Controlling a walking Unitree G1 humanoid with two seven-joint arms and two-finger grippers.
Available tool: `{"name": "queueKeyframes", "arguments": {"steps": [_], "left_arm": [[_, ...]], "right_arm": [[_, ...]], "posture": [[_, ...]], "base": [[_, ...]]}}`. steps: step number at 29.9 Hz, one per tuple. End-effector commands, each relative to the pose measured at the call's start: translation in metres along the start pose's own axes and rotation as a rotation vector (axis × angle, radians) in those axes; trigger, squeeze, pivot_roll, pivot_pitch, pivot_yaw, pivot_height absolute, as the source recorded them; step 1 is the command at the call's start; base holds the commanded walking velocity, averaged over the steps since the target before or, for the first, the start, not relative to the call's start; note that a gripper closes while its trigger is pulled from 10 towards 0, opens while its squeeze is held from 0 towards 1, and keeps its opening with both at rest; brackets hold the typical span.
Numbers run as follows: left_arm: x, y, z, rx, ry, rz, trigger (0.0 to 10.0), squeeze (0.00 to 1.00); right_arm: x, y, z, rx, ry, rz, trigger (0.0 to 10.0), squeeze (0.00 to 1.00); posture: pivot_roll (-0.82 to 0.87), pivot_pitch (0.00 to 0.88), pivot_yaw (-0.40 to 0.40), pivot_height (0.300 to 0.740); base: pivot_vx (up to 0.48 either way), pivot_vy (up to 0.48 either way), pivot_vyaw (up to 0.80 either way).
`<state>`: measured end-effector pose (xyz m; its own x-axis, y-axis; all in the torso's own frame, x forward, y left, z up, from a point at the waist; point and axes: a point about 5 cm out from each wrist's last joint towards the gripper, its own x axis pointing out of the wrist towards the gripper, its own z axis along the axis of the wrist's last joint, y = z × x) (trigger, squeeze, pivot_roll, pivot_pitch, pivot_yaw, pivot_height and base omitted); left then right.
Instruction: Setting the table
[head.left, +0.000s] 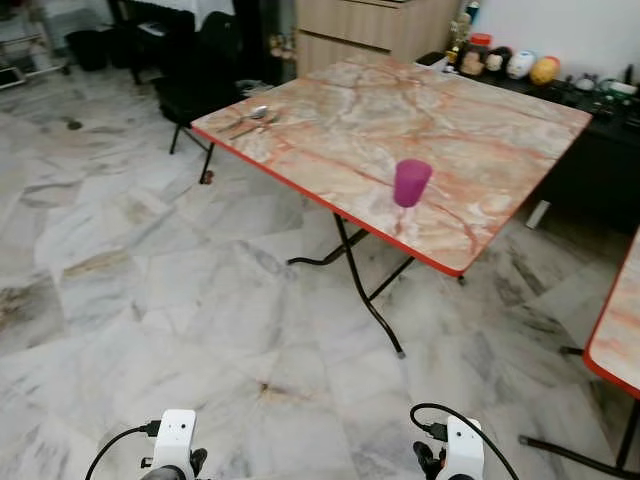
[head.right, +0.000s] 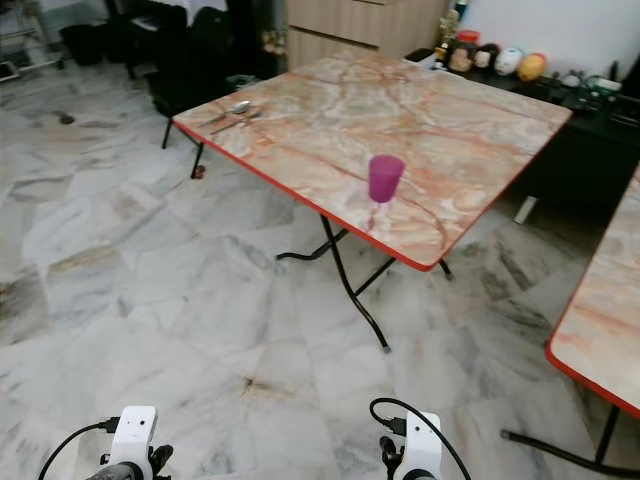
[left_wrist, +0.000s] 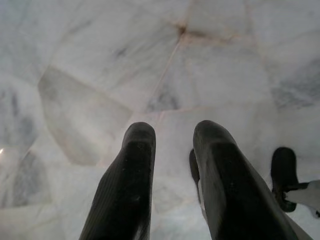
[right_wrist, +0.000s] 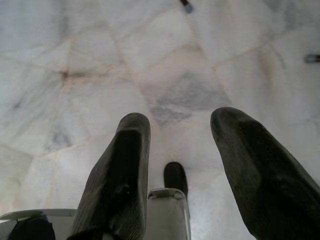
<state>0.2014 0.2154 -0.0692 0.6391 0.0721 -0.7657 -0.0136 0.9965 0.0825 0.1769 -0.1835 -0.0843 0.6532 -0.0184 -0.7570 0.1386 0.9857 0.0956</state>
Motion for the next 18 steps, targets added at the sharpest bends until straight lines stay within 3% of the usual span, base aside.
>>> {"name": "queueKeyframes", "arguments": {"steps": [1,6,11,18], "left_arm": [[-0.0008,0.0025,-0.0039,-0.003,0.018,0.008,10.0,0.0],[-0.0008,0.0027,-0.004,-0.005,0.018,0.009,10.0,0.0],[-0.0009,0.0029,-0.0041,-0.006,0.019,0.009,10.0,0.0],[-0.0011,0.0032,-0.0047,-0.006,0.018,0.009,10.0,0.0]], "right_arm": [[0.0004,0.0012,0.0024,0.0,-0.016,0.0,10.0,0.0],[0.0005,0.0014,0.0017,-0.003,-0.008,0.0,10.0,0.0],[0.0005,0.002,0.0009,-0.002,-0.001,0.004,10.0,0.0],[0.0004,0.0017,0.0008,-0.002,-0.003,-0.001,10.0,0.0]], "posture": [[0.01,0.0,-0.001,0.74],[0.02,0.0,0.0,0.74],[0.02,0.0,0.0,0.74],[0.02,0.0,0.0,0.74]], "base": [[0.0,0.281,0.0],[0.0,0.297,0.0],[0.0,0.37,-0.66],[0.0,0.393,0.0]]}}
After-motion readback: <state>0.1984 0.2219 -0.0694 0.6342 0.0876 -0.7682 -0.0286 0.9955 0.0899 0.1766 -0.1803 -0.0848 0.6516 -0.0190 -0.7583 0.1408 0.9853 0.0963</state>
